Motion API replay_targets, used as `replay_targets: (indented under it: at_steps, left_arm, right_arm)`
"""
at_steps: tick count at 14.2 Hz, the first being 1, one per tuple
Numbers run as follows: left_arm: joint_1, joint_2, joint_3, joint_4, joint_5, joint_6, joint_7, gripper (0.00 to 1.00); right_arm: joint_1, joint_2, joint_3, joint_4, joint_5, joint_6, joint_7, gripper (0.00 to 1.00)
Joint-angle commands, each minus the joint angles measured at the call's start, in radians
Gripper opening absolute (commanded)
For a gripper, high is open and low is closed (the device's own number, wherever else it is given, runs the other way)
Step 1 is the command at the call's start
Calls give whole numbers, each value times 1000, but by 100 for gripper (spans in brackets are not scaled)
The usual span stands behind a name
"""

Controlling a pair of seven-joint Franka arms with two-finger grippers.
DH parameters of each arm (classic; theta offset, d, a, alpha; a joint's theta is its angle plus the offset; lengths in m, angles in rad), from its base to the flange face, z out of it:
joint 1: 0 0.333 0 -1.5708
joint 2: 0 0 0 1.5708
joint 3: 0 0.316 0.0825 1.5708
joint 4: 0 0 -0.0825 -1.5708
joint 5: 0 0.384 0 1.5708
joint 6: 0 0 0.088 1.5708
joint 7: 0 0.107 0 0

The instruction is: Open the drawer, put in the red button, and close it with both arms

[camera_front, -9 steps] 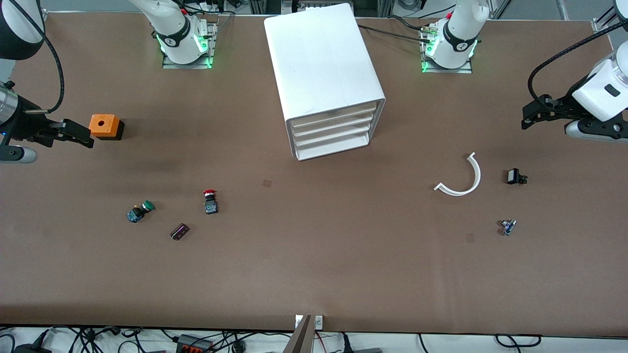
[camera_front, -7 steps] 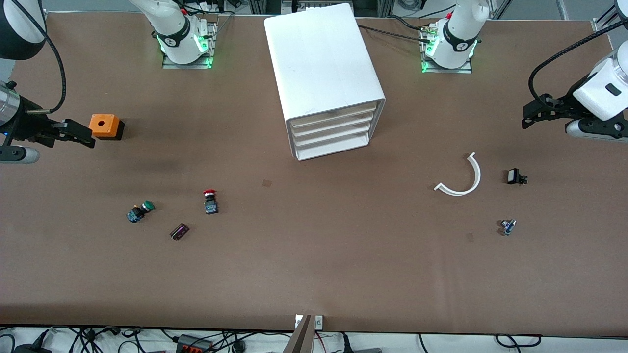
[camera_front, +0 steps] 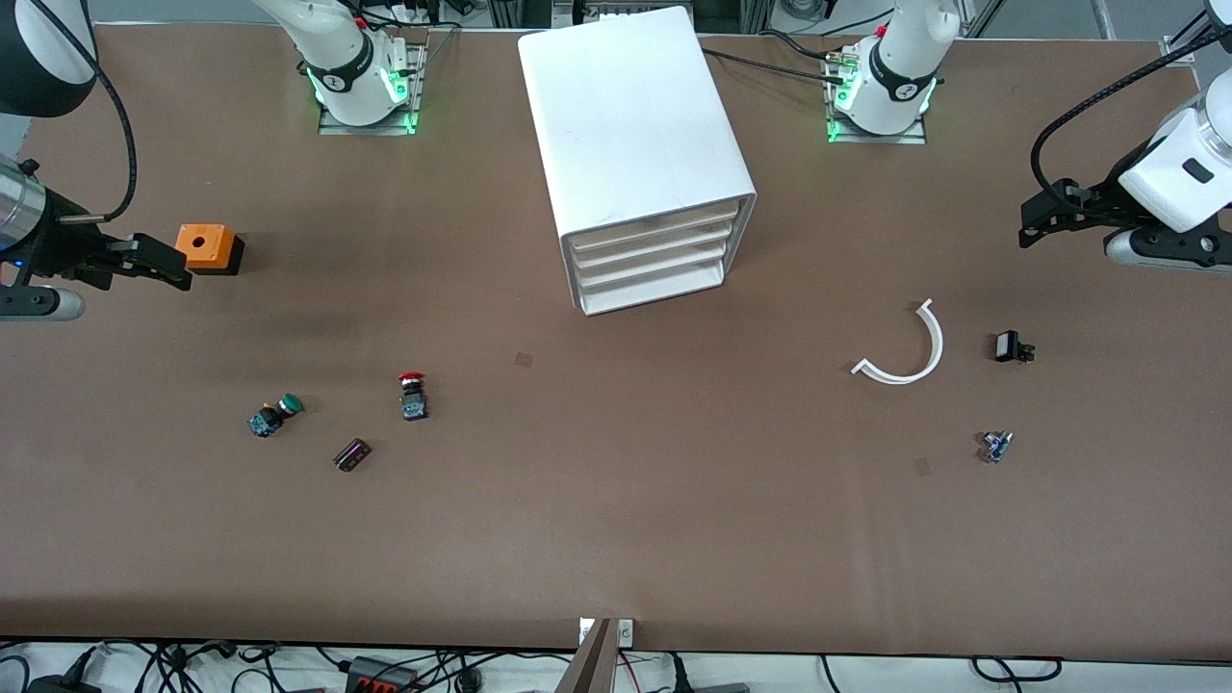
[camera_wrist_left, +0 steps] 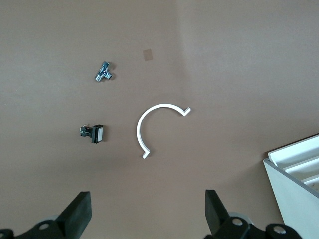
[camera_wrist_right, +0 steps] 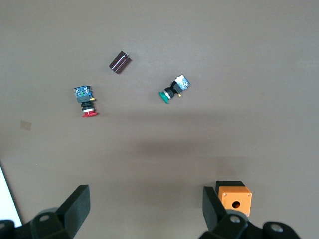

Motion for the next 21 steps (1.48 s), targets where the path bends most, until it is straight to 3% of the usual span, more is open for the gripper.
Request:
replay_targets:
  at_steps: [1,8,12,14,19,21]
  left_arm:
    - [-5,16,-2,39,20,-34,-13,100]
    - [-16,13,-51,68,-48,-246,1,100]
    - [-53,100,-74,59,-142,-384,2,100]
    - [-88,190,-74,61,-219,-374,4,100]
    - [-85,376,-74,30,-582,-223,85,100]
    - [-109,440,-81,18,-612,-109,209,100]
  right_arm:
    - [1,6,2,-13,-10,13,-4,100]
    - [102,122,3,-13,-36,85,7,100]
    - [157,222,5,18,-18,119,11,100]
    - [179,268,3,20,11,177,11,100]
    - [223,392,10,21,77,277,-24,100]
    - [234,461,10,23,79,322,-92,100]
